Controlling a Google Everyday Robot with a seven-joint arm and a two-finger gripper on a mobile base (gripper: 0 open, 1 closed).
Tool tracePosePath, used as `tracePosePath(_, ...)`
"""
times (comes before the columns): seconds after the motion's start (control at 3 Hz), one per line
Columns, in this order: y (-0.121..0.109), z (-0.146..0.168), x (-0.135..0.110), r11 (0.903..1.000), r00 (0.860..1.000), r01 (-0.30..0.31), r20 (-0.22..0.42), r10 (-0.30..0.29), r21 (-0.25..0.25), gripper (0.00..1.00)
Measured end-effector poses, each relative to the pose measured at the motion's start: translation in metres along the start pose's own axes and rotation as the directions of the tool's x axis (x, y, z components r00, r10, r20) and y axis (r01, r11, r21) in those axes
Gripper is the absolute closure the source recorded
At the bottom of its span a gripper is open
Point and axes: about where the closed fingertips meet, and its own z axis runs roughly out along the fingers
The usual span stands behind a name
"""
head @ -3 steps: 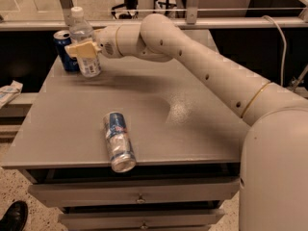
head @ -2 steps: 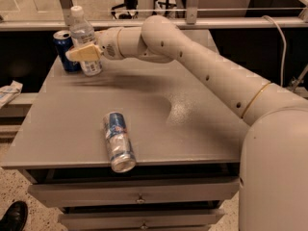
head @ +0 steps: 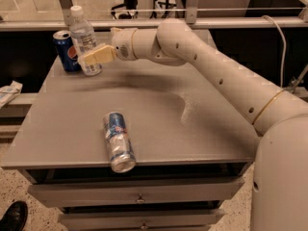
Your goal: Move blue plastic bottle near pepsi can
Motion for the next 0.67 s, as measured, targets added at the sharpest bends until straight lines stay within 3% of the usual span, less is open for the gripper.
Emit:
tracePosePath(0.33,-0.04,-0.051,0.005,0.9993,0.999,-0.001,0.033,0.0,0.037,0.0)
tracePosePath(0.67,-0.087,-0.113,-0.01,0.9932,0.997,0.038,0.059,-0.045,0.11,0.0)
